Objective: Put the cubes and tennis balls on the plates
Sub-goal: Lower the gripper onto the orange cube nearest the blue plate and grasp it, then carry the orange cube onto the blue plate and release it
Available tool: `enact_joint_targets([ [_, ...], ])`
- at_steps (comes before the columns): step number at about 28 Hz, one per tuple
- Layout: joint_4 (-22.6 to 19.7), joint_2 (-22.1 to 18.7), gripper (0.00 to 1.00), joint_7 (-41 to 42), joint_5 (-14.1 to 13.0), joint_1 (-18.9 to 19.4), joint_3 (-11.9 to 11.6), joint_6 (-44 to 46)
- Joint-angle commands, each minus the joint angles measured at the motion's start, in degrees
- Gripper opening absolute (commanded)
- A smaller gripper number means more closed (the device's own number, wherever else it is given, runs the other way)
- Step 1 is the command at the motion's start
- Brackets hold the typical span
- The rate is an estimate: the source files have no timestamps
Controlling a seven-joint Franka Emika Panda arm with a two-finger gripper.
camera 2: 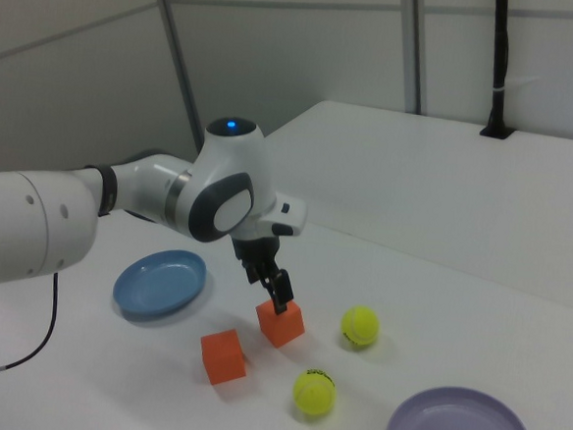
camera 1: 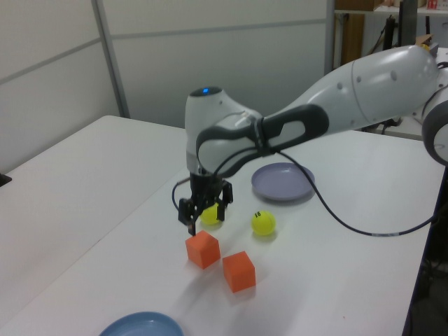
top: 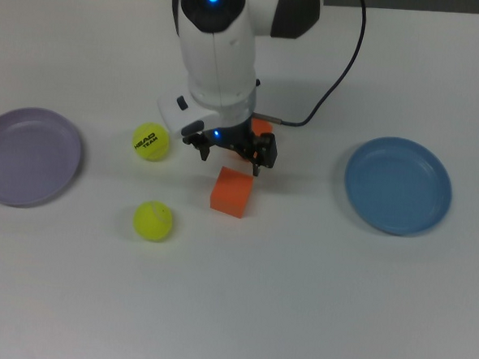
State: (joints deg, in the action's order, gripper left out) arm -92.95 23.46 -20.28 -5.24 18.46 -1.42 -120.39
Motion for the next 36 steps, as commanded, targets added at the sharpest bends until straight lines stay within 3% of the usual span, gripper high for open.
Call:
enact_joint_targets([
  [1,-0.9,2.4,1.0,-2.8,2.3,0.6,0.3,-5.2],
  [6,-0.9,3.6,1.0,-4.5,4.6,0.7,1.2,-6.4],
  [20,-1.0,5.2,1.0,-5.0,5.5,0.9,1.9,-6.6],
  [23,-1.0,5.3,0.84,-6.1,5.9,0.8,1.9,-7.1],
  [24,-1.0,5.3,0.66,-6.6,6.1,0.9,1.9,-8.0],
  [27,-0.9,5.2,0.35,-7.4,6.1,0.9,1.9,-8.8],
  [28,-0.7,5.1,0.15,-7.7,6.0,0.9,2.0,-8.8],
  [29,-0.7,4.9,0.05,-7.8,6.0,0.8,2.0,-8.7],
  [30,-0.7,4.7,0.0,-7.8,6.1,0.9,2.1,-8.7],
  [36,-0.7,0.4,0.0,-7.8,6.0,2.9,3.1,-6.8],
])
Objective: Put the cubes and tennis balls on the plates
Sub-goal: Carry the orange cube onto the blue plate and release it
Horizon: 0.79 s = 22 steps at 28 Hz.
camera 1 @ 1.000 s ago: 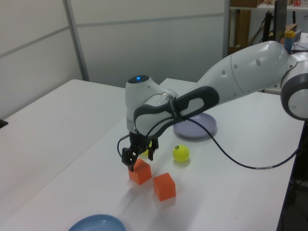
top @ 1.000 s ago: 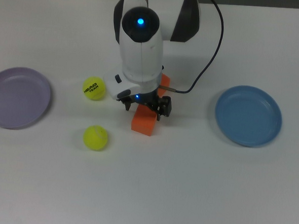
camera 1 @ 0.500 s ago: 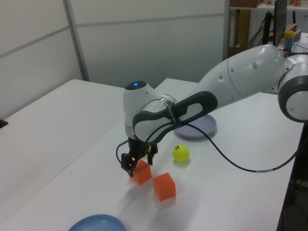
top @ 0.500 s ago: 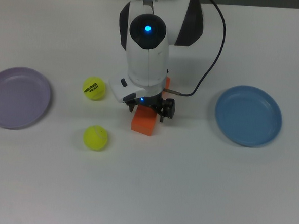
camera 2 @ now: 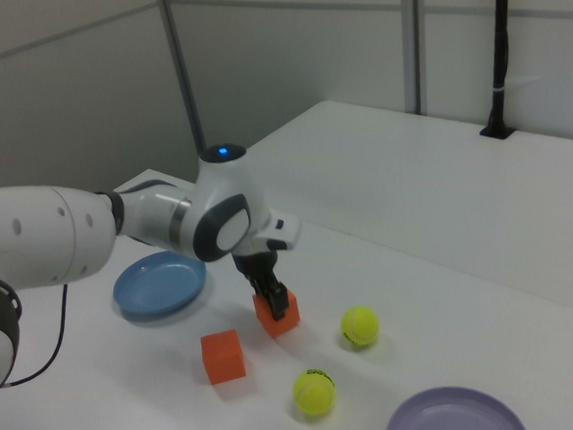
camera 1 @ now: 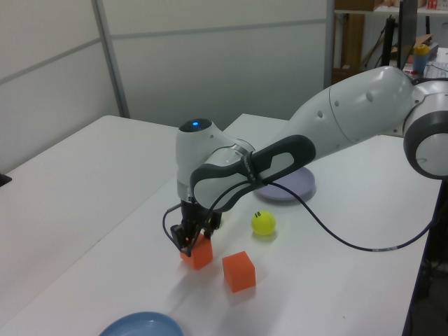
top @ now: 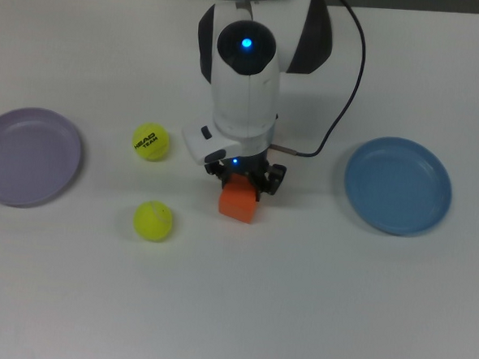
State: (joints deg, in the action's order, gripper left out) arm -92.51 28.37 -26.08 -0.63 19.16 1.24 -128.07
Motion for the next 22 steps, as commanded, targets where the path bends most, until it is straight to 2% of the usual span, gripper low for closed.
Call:
enact_joint_targets([
  [1,-1.1,-5.2,0.0,-2.1,1.4,2.9,0.4,1.9],
  [4,-0.8,-7.4,0.0,-2.7,1.4,6.1,0.4,4.1],
  [10,0.0,-8.4,0.0,-3.0,1.4,11.8,0.6,4.2],
  [19,1.7,-5.3,0.0,-5.6,2.1,19.2,1.0,2.9],
  [22,2.0,-3.3,0.0,-8.3,4.1,21.0,1.0,1.1],
])
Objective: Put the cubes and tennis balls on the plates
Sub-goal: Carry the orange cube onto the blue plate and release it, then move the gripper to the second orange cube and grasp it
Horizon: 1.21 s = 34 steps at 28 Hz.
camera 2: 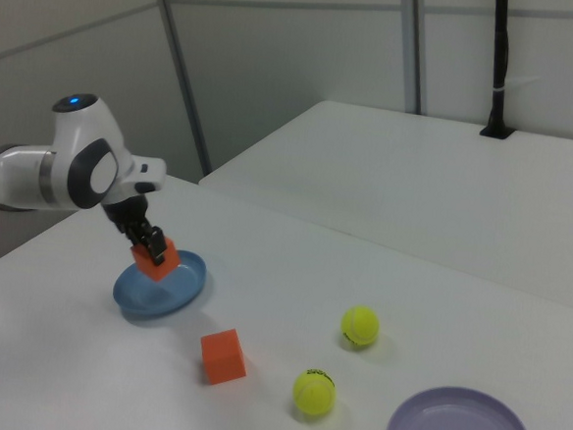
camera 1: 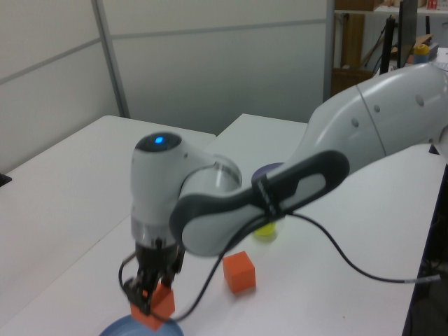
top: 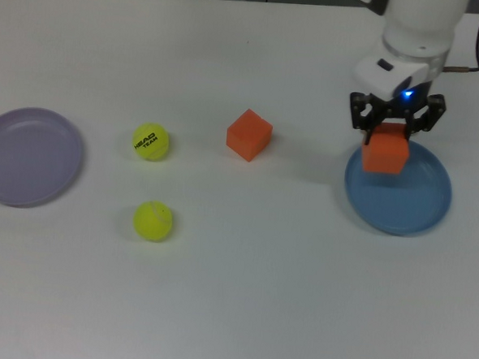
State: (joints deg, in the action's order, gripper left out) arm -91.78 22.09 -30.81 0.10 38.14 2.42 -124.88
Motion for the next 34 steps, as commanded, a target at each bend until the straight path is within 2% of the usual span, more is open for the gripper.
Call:
enact_joint_targets([
  [1,1.3,3.3,0.0,-4.2,4.3,2.1,-0.1,-2.6],
  [3,1.3,4.4,0.0,-6.1,6.8,2.3,1.0,-3.4],
  [5,1.3,5.1,0.0,-6.9,7.9,2.3,1.6,-4.0],
  [16,2.3,6.9,0.0,-8.4,8.4,2.5,2.5,-5.5],
  [17,2.3,7.1,0.1,-8.5,8.4,2.5,2.5,-5.5],
  [18,2.6,7.4,0.78,-8.7,8.4,2.5,2.5,-5.5],
  [19,2.7,7.4,1.0,-9.0,8.5,2.5,2.6,-5.5],
  [28,2.8,7.2,1.0,-9.3,8.3,2.5,2.5,-6.2],
  [34,2.7,3.8,1.0,-8.4,8.3,2.0,1.7,-5.4],
])
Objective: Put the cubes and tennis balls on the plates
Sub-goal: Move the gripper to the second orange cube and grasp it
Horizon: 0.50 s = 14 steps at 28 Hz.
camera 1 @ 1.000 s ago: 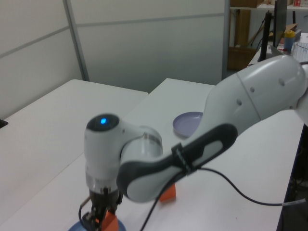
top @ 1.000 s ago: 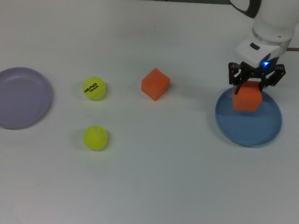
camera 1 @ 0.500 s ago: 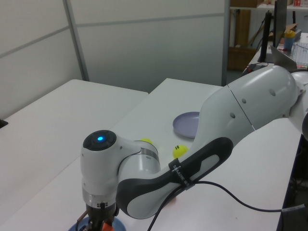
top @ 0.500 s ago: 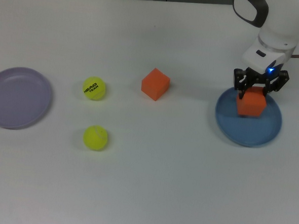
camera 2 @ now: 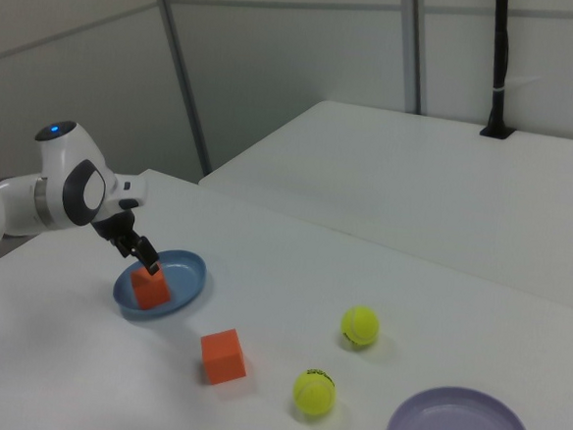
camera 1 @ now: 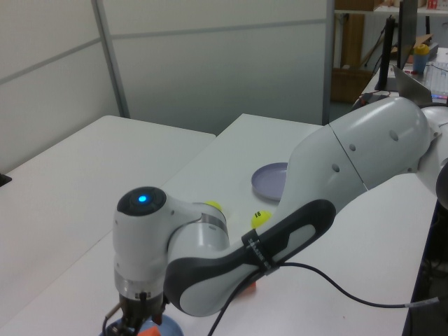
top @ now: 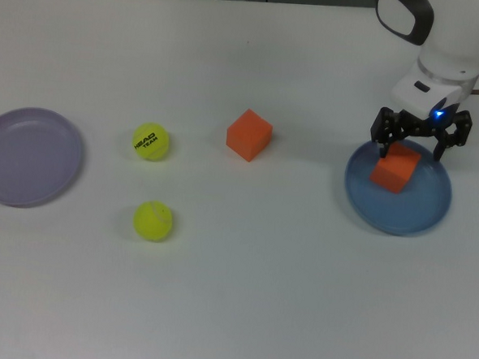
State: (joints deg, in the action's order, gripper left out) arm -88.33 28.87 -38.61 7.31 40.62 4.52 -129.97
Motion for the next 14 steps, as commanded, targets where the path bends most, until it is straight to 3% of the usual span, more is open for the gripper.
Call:
enact_joint_targets([
  [1,-2.1,-5.0,1.0,0.5,1.1,-0.8,-1.2,0.1],
  [6,-4.3,-10.1,1.0,3.5,0.9,-1.2,-4.7,6.8],
  [14,-7.5,-14.7,1.0,4.4,0.4,-1.9,-10.3,15.8],
])
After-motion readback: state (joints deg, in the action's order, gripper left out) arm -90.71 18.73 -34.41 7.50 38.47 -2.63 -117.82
